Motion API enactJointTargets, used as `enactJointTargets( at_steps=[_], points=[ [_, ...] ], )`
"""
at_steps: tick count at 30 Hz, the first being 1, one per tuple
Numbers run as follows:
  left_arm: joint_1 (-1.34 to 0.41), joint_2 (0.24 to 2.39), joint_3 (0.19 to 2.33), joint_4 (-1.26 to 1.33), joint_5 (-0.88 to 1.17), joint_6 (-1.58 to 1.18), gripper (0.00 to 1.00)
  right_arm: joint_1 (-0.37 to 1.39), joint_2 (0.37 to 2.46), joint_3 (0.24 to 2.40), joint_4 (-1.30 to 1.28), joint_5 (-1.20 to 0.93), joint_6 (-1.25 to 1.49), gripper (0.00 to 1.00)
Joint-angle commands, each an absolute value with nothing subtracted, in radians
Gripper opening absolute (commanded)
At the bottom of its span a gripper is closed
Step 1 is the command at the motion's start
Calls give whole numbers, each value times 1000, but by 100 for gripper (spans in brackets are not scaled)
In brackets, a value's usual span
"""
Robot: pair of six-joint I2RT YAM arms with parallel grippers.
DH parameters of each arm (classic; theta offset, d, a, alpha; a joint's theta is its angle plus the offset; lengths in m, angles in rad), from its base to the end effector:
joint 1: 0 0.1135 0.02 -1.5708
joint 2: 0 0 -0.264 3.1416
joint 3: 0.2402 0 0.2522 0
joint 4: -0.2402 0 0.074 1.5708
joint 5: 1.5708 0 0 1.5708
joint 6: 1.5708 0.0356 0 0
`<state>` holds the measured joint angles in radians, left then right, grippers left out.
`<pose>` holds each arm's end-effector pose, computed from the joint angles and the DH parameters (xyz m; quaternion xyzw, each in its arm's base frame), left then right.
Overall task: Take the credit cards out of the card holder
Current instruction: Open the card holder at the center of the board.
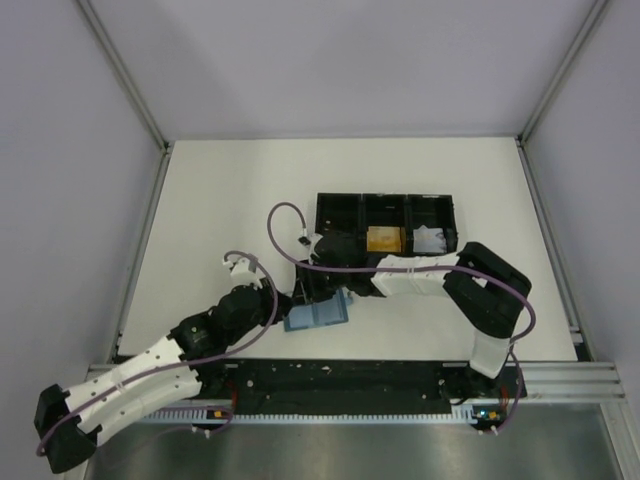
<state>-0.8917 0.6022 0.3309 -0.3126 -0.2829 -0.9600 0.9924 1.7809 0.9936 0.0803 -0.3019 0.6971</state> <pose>0.0987 -0.1064 0.1956 -0.0965 0.8691 -0.3001 0.3811 0.1948 0.3177 0.1704 -0.1943 0.8788 0.4001 0.1726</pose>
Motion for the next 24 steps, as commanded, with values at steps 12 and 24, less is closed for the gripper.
enactJointTargets(
  at_steps=[12, 24],
  points=[
    [-893, 653, 287, -167, -169, -923, 17, 980, 1747, 1057, 34, -246, 646, 42],
    [-891, 903, 330, -135, -209, -945, 17, 946, 1602, 965, 3, -143, 644, 42]
  ],
)
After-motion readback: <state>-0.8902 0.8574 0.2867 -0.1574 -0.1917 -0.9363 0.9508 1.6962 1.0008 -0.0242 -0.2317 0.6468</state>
